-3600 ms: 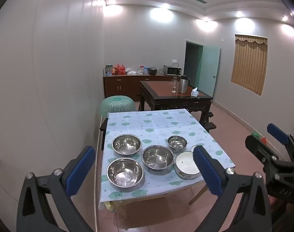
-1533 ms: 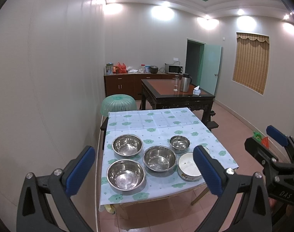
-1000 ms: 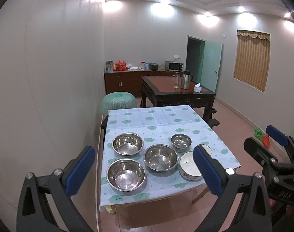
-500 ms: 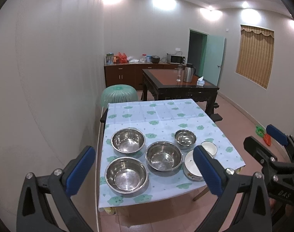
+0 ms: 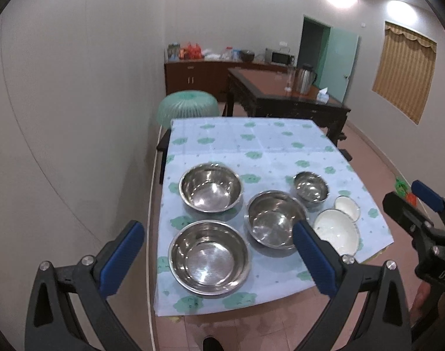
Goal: Organize plates and bowls
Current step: 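Move both grippers forward toward the largest stainless steel bowl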
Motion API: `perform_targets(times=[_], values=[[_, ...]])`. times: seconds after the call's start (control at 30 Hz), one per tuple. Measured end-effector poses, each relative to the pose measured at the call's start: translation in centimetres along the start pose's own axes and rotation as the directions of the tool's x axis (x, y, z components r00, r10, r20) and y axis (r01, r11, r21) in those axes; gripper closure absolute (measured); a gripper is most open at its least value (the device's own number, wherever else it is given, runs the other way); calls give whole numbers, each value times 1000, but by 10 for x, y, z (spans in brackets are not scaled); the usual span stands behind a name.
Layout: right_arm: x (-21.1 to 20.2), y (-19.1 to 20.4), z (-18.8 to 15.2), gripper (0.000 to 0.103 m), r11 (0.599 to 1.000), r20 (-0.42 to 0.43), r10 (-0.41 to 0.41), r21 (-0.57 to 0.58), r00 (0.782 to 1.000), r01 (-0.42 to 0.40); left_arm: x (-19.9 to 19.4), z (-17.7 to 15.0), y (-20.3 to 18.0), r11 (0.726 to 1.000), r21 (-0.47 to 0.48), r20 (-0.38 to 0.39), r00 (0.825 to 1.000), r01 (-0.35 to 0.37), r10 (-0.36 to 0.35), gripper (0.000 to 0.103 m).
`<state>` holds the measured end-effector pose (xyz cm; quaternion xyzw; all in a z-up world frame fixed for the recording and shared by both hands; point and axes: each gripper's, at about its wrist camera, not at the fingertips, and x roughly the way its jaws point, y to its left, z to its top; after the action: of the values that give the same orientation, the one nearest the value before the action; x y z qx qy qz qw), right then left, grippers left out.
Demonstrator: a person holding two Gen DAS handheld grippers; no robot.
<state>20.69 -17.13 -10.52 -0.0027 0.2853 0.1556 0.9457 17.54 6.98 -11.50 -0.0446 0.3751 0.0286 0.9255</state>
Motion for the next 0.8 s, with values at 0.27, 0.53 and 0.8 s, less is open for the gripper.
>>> perform_targets(times=[0.27,0.53,0.8], values=[[57,29,13,0,999,-72,-6,-33,997,3,43,10,33,999,-34,-59,998,4,-6,0],[102,41,27,0,997,-122,30,-68,992,-39,75,23,48,996,-77,-98,995,-38,30,0],[164,29,41,1,990,-167,92,-90,982,-108,122,39,56,986,-130,-159,984,-103,81,0]])
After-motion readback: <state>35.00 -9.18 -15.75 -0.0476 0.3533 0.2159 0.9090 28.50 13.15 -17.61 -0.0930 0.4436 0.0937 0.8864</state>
